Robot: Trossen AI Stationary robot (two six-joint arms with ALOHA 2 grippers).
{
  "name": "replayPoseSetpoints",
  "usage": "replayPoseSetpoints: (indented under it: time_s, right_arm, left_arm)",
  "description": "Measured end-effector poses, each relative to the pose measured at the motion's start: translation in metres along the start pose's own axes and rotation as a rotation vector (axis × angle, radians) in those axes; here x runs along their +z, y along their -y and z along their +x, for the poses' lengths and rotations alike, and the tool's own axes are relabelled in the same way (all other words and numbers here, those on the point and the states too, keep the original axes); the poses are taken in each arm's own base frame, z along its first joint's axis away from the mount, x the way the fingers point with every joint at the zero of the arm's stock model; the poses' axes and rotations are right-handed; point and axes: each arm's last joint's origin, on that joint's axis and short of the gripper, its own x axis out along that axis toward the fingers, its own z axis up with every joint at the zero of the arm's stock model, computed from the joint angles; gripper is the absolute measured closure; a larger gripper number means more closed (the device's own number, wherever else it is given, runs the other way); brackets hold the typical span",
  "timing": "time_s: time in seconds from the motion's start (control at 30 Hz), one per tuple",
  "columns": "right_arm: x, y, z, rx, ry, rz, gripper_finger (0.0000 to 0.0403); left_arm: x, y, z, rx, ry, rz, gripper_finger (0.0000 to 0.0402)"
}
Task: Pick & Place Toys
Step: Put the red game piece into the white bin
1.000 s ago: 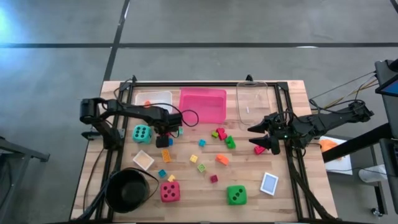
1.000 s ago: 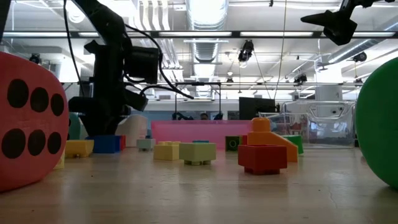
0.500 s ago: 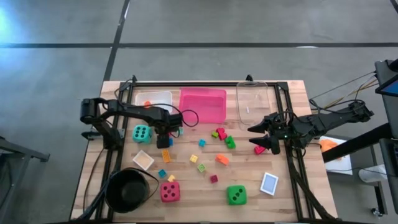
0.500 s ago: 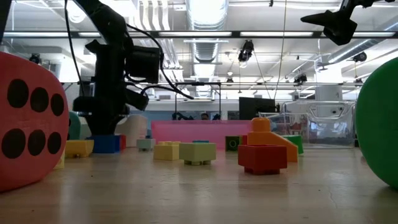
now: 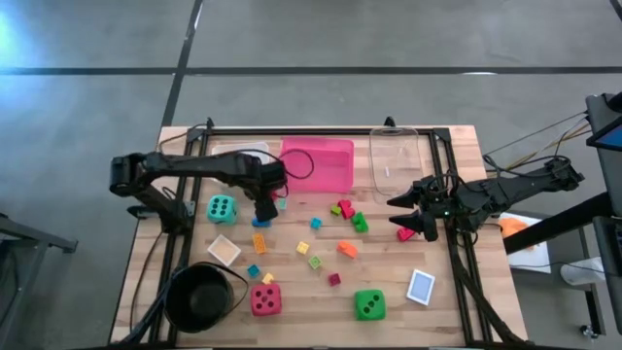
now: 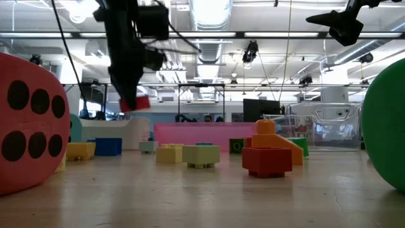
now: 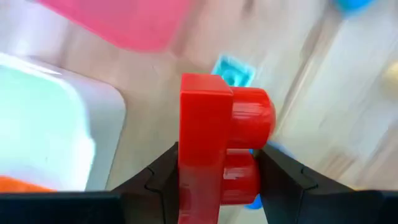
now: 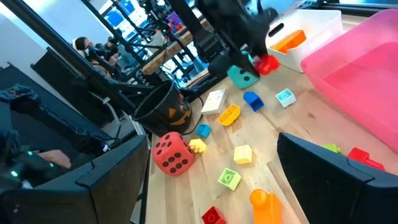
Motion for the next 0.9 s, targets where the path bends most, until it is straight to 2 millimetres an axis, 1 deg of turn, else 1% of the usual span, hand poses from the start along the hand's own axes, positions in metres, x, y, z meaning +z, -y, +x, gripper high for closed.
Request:
replayPoseSetpoints:
  time_s: [0.1, 0.17, 0.23, 0.3, 0.37, 0.43, 0.5, 0.8, 0.9]
  right_arm:
    - [0.000, 0.000, 0.000, -0.001, 0.000, -0.002, 0.0054]
    - [0.000, 0.000, 0.000, 0.000, 0.000, -0.004, 0.0054]
    - [0.000, 0.000, 0.000, 0.000, 0.000, -0.005, 0.0054]
    - [0.000, 0.000, 0.000, 0.000, 0.000, -0.011, 0.0054]
    - [0.000, 0.000, 0.000, 0.000, 0.000, -0.012, 0.0054]
    - [0.000, 0.000, 0.000, 0.000, 0.001, -0.012, 0.0054]
    - [0.000, 0.000, 0.000, 0.001, 0.000, -0.011, 0.0054]
    - [0.000, 0.000, 0.000, 0.001, -0.001, -0.004, 0.0054]
    - [0.000, 0.000, 0.000, 0.001, -0.001, -0.004, 0.0054]
  left_arm:
    - [0.002, -0.014, -0.016, 0.057, 0.079, -0.223, 0.0243]
    - [0.001, -0.031, -0.019, 0.117, 0.108, -0.405, 0.0243]
    - [-0.001, -0.052, -0.016, 0.166, 0.118, -0.606, 0.0243]
    - [-0.003, -0.075, -0.009, 0.192, 0.101, -0.795, 0.0243]
    - [-0.004, -0.091, -0.003, 0.205, 0.079, -0.890, 0.0243]
    - [-0.004, -0.101, 0.005, 0.219, 0.050, -0.924, 0.0243]
    - [-0.004, -0.106, 0.013, 0.225, 0.014, -0.929, 0.0243]
    - [-0.005, -0.120, 0.041, 0.276, -0.106, -0.926, 0.0243]
    - [-0.009, -0.122, 0.050, 0.289, -0.144, -0.924, 0.0243]
